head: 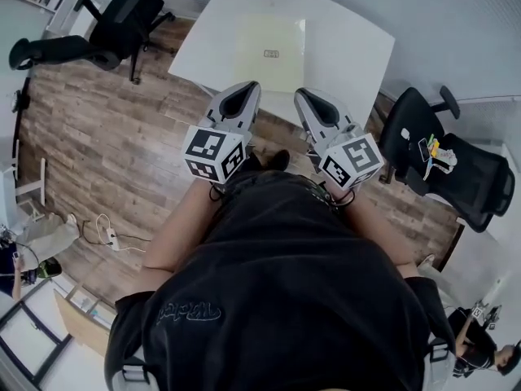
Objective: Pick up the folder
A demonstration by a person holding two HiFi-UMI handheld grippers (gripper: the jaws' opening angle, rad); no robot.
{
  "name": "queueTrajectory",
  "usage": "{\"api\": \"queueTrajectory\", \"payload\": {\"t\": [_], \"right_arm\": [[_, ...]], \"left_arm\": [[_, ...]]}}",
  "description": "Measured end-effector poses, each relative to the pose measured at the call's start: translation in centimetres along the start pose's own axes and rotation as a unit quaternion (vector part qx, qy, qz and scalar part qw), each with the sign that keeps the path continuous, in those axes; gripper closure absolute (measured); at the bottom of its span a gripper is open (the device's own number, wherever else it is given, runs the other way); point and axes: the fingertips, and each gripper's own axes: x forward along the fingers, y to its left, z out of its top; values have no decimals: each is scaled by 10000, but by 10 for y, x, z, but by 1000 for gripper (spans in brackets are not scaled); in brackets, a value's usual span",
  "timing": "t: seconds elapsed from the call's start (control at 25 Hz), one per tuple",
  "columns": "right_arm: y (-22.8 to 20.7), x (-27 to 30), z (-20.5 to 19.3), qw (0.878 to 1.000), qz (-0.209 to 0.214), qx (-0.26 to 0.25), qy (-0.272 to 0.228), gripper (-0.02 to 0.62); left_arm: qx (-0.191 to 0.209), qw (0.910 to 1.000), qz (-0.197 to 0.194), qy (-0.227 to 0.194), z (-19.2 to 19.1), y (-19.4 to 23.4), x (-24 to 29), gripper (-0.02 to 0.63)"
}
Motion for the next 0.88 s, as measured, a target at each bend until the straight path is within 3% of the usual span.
{"api": "queueTrajectory", "payload": {"t": [0.24, 0.88], "right_arm": [[-22, 14, -12, 9998, 63, -1, 197, 572], [-106, 72, -51, 9955, -292, 260, 865, 572]], "left_arm": [[-71, 9999, 113, 99, -5, 15, 20, 592], [-351, 9977, 131, 560, -27, 83, 101, 591]]}}
